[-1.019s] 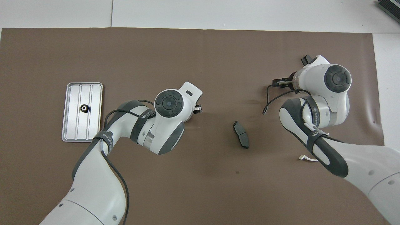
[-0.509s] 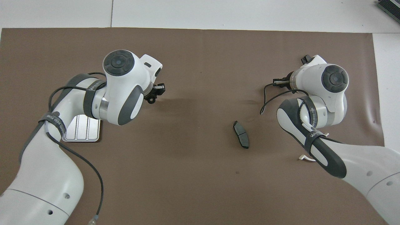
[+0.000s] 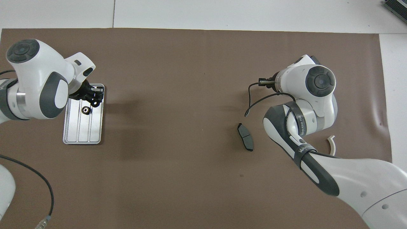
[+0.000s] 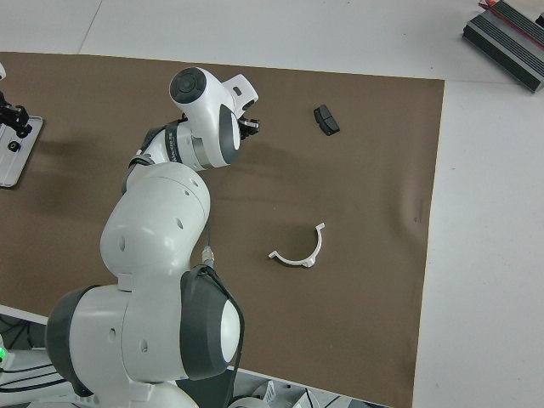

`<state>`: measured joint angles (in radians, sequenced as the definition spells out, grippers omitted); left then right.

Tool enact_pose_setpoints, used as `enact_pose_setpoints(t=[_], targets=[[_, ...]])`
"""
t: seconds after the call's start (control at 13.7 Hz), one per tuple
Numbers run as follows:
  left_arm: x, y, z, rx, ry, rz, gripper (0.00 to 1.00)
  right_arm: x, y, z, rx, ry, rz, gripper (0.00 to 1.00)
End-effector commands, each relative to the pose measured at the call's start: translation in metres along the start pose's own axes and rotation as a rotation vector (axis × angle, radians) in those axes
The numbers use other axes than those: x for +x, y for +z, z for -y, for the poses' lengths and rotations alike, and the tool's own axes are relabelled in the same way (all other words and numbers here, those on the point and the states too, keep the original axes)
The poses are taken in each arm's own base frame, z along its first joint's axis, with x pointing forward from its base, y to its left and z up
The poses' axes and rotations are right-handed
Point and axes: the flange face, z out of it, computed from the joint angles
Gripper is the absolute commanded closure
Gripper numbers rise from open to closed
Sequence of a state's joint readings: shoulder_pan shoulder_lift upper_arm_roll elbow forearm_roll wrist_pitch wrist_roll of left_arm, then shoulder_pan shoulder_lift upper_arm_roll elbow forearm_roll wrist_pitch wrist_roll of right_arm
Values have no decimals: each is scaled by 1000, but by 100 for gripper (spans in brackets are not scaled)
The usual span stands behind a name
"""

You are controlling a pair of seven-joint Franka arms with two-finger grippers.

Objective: Pick bearing gear from pile to tray
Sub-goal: 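Place the second gear on the silver tray with the left gripper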

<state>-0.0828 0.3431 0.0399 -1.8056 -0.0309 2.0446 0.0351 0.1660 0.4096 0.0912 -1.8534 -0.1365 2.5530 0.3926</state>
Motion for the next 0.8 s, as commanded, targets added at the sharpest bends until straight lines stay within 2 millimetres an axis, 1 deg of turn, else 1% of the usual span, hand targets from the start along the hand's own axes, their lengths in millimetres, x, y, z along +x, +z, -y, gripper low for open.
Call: enact_pose_setpoints(t=[0.0, 0.07, 0.15, 0.22, 0.36, 0.44, 0.51, 0.58, 0.65, 0.73], targets=[[-35, 9, 25, -14, 66, 37, 80, -10, -13, 53, 17, 48, 15, 100], [-38, 12, 30, -17, 78, 47, 79, -16, -17, 78, 18, 45, 20, 100], [-43, 11, 36, -21, 94, 51, 79, -26, -19, 105, 24, 57, 24, 100], [-49, 16, 45, -25, 112, 62, 77, -34, -19, 127, 31, 68, 26, 100], [-61, 24, 66, -35, 153, 72, 75, -51, -10, 162, 18, 56, 23, 100], [-62, 24, 69, -35, 156, 67, 67, -61, -3, 180, 7, 51, 18, 100], [-62, 24, 69, -34, 156, 66, 44, -61, -1, 186, -5, 61, 5, 100], [-61, 23, 70, -34, 155, 63, 29, -63, 1, 188, -15, 57, -1, 100], [-59, 22, 69, -33, 153, 58, 16, -67, 4, 192, -18, 54, 3, 100], [-55, 19, 69, -27, 147, 35, 0, -75, 11, 200, -20, 49, 12, 100]])
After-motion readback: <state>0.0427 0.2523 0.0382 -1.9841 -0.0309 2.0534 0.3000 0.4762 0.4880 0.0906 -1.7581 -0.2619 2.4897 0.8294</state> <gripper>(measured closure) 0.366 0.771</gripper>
